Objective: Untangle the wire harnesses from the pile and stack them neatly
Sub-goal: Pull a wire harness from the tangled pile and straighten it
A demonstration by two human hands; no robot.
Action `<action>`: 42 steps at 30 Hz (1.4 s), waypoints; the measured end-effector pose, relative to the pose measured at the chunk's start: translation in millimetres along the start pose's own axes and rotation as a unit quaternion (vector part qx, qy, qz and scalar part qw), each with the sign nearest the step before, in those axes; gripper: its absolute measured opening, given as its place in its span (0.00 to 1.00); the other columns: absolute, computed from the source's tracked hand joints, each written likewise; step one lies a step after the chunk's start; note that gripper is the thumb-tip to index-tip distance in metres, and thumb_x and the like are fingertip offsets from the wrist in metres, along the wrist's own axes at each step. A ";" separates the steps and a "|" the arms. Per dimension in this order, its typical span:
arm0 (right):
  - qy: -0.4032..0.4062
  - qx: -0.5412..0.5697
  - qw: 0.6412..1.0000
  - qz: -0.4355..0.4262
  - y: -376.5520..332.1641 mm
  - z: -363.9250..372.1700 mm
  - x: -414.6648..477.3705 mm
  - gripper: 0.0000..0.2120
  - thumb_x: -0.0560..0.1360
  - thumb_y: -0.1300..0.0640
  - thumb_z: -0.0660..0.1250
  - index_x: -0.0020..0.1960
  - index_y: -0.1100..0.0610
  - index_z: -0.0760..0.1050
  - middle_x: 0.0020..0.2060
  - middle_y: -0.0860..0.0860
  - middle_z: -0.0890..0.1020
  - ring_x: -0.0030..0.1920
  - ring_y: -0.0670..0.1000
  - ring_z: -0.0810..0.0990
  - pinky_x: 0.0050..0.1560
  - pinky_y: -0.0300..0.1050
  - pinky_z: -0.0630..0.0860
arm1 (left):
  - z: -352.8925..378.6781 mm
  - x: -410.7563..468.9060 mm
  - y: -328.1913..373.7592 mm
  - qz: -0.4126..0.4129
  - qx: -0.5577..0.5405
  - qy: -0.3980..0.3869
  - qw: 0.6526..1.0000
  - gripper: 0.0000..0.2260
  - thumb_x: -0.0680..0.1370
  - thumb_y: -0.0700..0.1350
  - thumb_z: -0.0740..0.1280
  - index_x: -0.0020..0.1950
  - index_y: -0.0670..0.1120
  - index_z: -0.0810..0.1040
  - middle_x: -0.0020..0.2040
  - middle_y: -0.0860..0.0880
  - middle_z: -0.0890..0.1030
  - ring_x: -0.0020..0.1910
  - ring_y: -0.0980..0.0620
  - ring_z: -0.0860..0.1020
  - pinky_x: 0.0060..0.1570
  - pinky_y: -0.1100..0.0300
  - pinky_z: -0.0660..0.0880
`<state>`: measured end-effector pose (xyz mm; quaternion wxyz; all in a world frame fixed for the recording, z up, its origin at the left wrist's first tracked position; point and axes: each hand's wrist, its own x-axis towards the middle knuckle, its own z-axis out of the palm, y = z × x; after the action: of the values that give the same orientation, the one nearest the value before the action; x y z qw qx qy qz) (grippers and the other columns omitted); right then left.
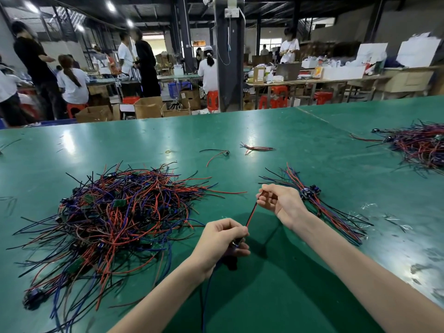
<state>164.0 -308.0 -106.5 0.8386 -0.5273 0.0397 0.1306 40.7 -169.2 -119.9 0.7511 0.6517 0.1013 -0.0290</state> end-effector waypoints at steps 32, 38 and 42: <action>-0.022 0.115 0.982 0.150 -5.9 -4.5 9.7 0.11 0.77 0.67 0.61 0.37 0.66 0.73 0.26 0.58 0.80 0.18 0.43 0.75 0.19 0.31 0.71 | -3.4 4.4 0.6 0.014 -0.023 -0.029 0.999 0.07 0.76 0.31 0.65 0.38 0.37 0.76 0.29 0.46 0.77 0.28 0.51 0.78 0.32 0.61 0.78; -0.015 0.142 0.978 0.151 2.7 -12.3 5.5 0.10 0.78 0.68 0.59 0.38 0.66 0.72 0.27 0.59 0.80 0.18 0.44 0.74 0.20 0.31 0.72 | -1.3 -0.6 -8.4 0.008 -0.034 -0.037 0.999 0.07 0.76 0.31 0.65 0.38 0.37 0.76 0.30 0.45 0.77 0.28 0.51 0.78 0.32 0.61 0.78; -0.027 0.131 0.981 0.144 -0.6 -8.8 4.9 0.12 0.78 0.69 0.59 0.36 0.66 0.72 0.26 0.58 0.80 0.18 0.43 0.75 0.19 0.32 0.71 | -4.4 0.6 -3.8 0.013 -0.032 -0.042 0.999 0.07 0.76 0.32 0.65 0.38 0.37 0.76 0.30 0.45 0.77 0.28 0.50 0.78 0.32 0.61 0.78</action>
<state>169.6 -315.2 -110.8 0.8737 -0.3979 0.1091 0.2576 40.1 -165.4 -124.2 0.7755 0.6268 0.0625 -0.0436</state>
